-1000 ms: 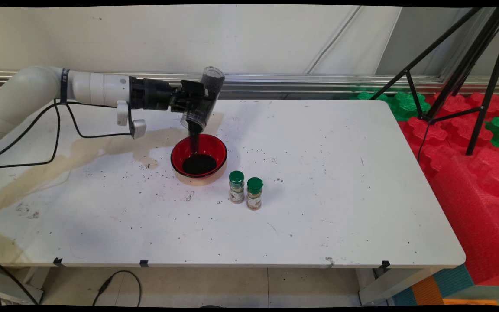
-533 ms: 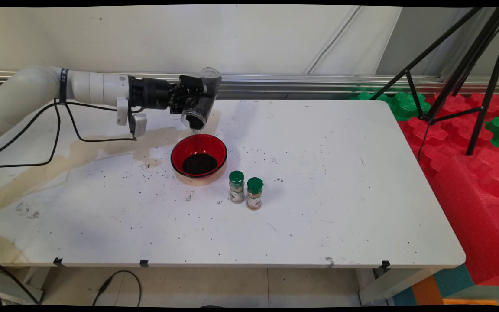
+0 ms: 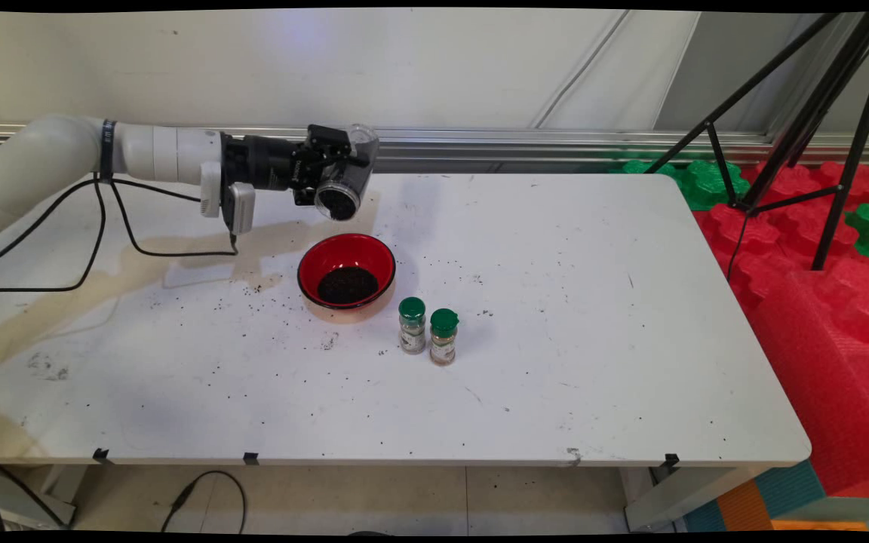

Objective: Pour the black seasoning powder in the red bowl

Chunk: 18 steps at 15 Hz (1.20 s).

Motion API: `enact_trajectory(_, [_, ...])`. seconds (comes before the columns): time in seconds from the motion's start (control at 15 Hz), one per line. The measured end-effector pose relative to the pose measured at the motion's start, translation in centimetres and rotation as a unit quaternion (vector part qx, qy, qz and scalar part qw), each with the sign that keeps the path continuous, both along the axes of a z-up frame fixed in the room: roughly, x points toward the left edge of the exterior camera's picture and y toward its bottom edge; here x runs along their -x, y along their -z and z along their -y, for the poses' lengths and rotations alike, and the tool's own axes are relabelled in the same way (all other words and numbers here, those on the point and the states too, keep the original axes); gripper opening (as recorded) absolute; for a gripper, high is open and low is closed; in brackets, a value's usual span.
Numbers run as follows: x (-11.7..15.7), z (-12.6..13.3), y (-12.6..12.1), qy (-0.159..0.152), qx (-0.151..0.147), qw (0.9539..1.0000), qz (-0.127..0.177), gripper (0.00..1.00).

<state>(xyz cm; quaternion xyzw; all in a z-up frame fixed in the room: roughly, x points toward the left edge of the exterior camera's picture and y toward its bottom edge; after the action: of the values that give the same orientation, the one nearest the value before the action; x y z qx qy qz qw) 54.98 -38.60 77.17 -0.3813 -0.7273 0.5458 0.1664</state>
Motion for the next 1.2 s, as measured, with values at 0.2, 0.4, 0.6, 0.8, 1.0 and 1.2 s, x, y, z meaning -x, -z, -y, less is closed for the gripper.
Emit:
enact_trajectory(0.2, [-0.2,0.0,0.0,-0.019,-0.033,0.9988,-0.03,0.0])
enact_trajectory(0.4, [-0.5,-0.1,-0.1,-0.047,-0.08,0.9928,-0.076,0.0])
enact_trajectory(0.6, [-0.6,0.0,-0.4,-0.072,-0.132,0.9802,-0.128,0.0])
enact_trajectory(0.8, [-0.8,-0.1,-0.9,-0.092,-0.175,0.9649,-0.173,0.0])
enact_trajectory(1.0, [-0.9,0.1,-1.4,-0.11,-0.214,0.9471,-0.213,0.0])
enact_trajectory(1.2, [-1.1,0.2,-1.8,-0.126,-0.25,0.9273,-0.248,0.0])
